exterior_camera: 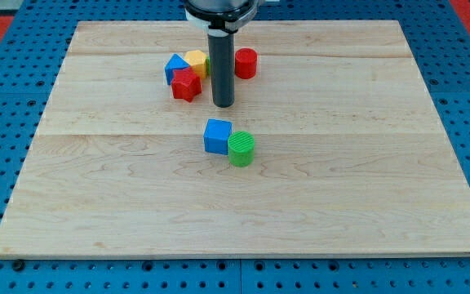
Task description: Point at the blue triangle
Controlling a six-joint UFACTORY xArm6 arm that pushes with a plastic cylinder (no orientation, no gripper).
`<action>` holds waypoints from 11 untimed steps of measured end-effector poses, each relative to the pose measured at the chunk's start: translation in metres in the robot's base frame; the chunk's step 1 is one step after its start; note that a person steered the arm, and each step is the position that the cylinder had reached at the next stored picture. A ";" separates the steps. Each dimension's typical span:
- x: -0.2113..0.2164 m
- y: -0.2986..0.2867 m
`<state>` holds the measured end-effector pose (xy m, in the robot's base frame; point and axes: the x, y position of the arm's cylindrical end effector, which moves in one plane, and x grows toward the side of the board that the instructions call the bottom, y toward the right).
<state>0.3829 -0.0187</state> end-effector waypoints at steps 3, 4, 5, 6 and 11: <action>0.021 -0.044; 0.025 -0.071; 0.025 -0.112; 0.022 -0.160; -0.095 -0.147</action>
